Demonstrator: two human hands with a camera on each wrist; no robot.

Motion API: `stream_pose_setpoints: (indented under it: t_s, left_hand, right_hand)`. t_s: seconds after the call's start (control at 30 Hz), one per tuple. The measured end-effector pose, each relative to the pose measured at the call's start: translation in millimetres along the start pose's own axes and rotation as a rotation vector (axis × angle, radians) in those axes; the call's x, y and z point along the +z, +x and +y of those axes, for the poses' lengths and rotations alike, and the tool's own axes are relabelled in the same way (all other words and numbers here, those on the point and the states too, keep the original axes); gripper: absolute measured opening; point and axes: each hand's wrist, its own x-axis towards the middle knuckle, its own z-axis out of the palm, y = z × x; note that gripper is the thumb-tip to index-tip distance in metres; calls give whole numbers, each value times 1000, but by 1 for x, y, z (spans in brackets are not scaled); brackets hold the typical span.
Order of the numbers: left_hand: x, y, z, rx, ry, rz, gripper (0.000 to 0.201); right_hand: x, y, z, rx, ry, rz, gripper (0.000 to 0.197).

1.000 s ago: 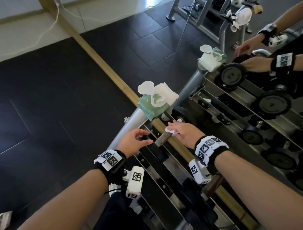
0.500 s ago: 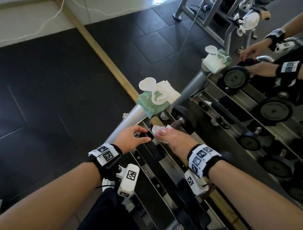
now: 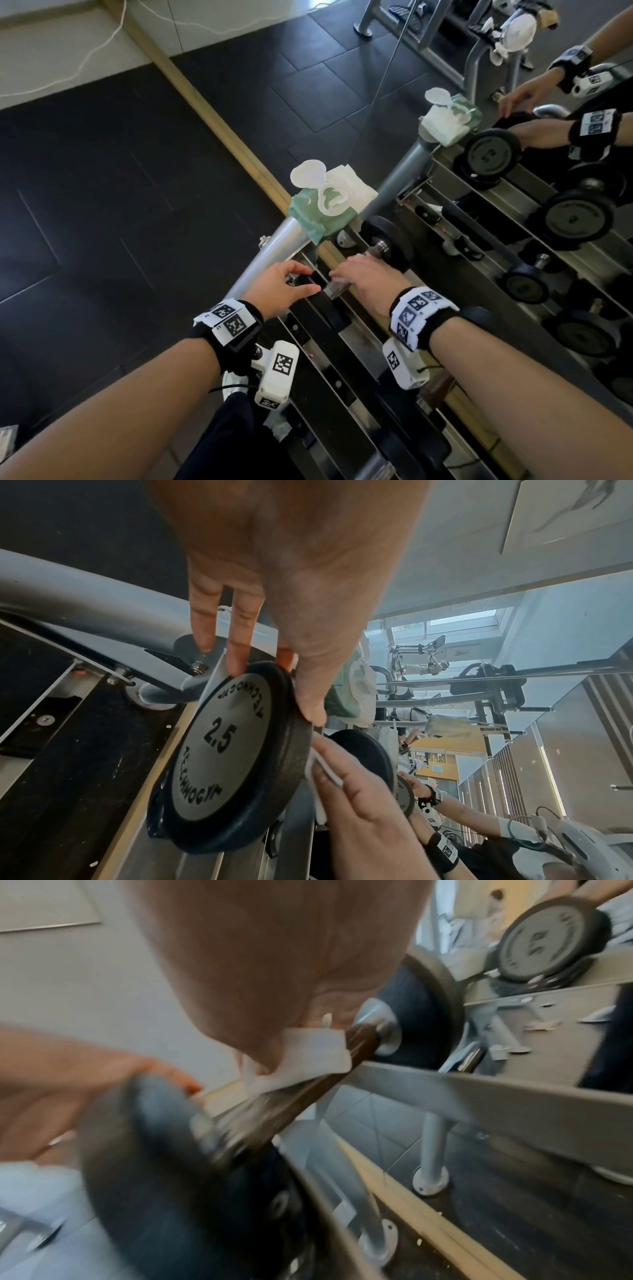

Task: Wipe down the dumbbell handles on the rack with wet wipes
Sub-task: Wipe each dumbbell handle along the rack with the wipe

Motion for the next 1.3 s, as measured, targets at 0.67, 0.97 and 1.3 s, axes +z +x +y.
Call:
stream_pose_setpoints:
  t_s: [0.67, 0.97, 1.3]
  left_hand:
    - [3, 3, -8, -18, -49, 40, 36]
    - [4, -2, -8, 39, 37, 70, 38]
    - [6, -6, -7, 71, 82, 72, 36]
  right_hand:
    - [-23, 14, 13, -87, 94, 368, 35]
    - [-18, 8, 27, -21, 57, 35, 37]
    - [-12, 4, -9, -101, -123, -82, 54]
